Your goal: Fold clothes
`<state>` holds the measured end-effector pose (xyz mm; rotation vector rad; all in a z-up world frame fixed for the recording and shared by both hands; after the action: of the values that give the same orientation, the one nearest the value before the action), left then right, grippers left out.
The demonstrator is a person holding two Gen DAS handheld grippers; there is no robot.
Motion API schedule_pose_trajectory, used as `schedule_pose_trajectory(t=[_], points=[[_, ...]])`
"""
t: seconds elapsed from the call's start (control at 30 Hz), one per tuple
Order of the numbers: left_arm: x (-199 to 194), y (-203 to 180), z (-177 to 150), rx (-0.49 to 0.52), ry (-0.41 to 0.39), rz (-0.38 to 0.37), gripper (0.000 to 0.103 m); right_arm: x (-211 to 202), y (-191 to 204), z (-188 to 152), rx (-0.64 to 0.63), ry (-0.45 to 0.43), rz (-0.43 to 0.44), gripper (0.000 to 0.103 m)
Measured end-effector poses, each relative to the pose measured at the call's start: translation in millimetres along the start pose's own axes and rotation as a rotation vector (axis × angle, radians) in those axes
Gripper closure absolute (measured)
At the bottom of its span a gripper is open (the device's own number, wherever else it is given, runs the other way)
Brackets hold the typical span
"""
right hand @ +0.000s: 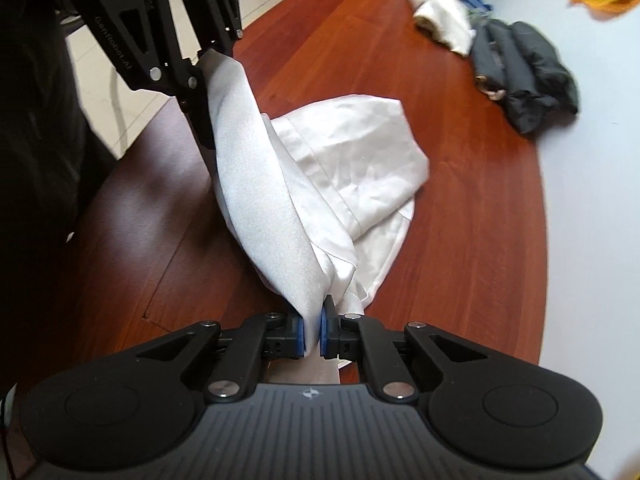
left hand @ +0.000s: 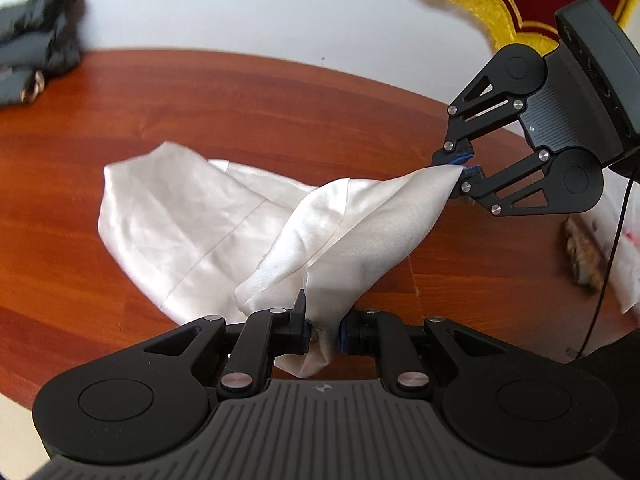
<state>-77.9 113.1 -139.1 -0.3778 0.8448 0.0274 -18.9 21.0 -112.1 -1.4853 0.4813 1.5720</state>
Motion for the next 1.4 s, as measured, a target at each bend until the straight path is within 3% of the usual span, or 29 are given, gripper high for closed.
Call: schedule_pose_trajectory(t=[0.17,0.47,0.73,1.07,1.4], points=[[2,26,12,-0.025,0.048,-0.056,0.088,0,-22,26,-0.009,0.057,0.084,0.095],[28,100,39,-0.276,0.235,-0.293,0.088,26,-71,57,0.058,0.186,0.352,0.095],[54,161,60,-0.444,0.306,-0.328,0.088,68,-128,91,0.095,0.261,0.516,0.095],[78,206,70,-0.485,0.349,-0.307,0.081,122,-164,107,0.135,0.277,0.567,0.083],[77,221,79,-0.51,0.351,-0.297,0.064,134,-177,109,0.172,0.242,0.508,0.063]])
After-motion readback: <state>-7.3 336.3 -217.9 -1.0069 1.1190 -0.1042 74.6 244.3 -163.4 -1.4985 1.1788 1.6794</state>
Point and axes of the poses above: each gripper's, at about its wrist camera, not at the fingertips, and x roughly the way its jaws point, y to its left, z to its top, the point moved 9 cm from there along x, roughly the way its jaws point, and after that the axes turned 3 degrees about -x, right-handed, at the moved point
